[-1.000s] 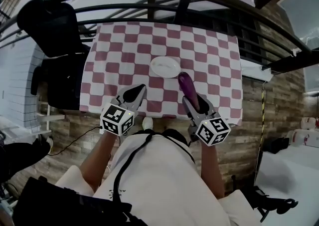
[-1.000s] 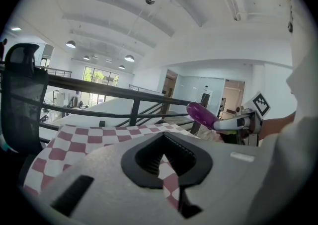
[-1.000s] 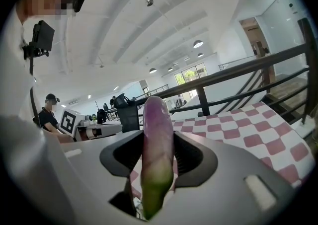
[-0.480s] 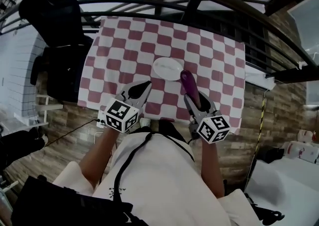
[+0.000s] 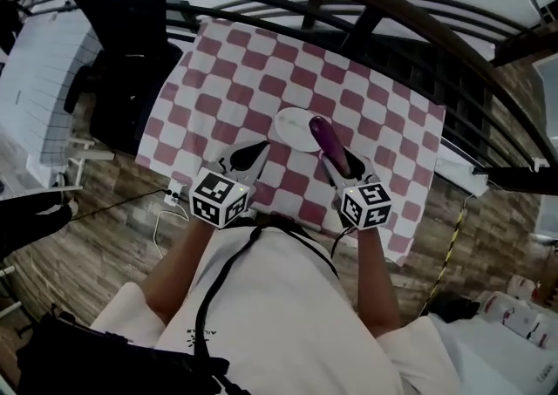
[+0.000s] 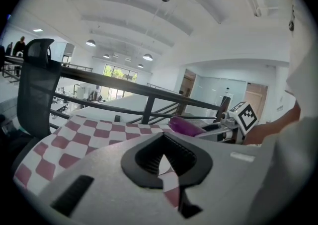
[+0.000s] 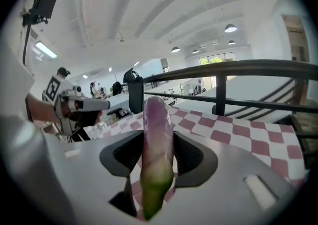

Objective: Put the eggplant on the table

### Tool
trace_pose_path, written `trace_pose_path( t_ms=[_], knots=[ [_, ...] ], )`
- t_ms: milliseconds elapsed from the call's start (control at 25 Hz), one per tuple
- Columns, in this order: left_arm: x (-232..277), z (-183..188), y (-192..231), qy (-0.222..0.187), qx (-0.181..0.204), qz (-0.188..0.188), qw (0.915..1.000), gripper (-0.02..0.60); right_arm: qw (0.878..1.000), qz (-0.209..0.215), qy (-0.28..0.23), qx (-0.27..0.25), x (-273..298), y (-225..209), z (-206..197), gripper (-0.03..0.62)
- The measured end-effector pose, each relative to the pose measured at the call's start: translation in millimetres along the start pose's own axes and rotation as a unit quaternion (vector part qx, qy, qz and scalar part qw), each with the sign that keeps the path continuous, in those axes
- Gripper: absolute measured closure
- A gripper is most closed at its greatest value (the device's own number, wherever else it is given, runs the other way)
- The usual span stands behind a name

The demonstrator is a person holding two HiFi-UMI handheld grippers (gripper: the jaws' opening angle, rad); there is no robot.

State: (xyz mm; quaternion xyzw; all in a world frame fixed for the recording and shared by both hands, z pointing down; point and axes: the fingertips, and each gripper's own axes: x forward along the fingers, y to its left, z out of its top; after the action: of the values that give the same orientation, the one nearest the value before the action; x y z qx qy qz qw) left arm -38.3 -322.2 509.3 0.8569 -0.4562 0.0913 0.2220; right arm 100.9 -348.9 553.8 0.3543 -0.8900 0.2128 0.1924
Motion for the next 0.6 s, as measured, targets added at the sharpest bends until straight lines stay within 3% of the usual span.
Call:
trace_pose_path(
  t_ms=[320, 600],
  knots=[
    [-2.7, -14.0, 15.9, 0.001, -0.035, 0.068, 0.9971, 0.577, 0.989, 0.048, 0.101, -0.096, 67.0, -22.5, -39.7, 0.402],
    [-1.3, -19.8, 22.4, -0.001, -0.053, 0.102, 0.9934, 0.577, 0.975, 0.069, 0.159, -0.140, 107.8, -34.1, -74.5, 0.402]
  ],
)
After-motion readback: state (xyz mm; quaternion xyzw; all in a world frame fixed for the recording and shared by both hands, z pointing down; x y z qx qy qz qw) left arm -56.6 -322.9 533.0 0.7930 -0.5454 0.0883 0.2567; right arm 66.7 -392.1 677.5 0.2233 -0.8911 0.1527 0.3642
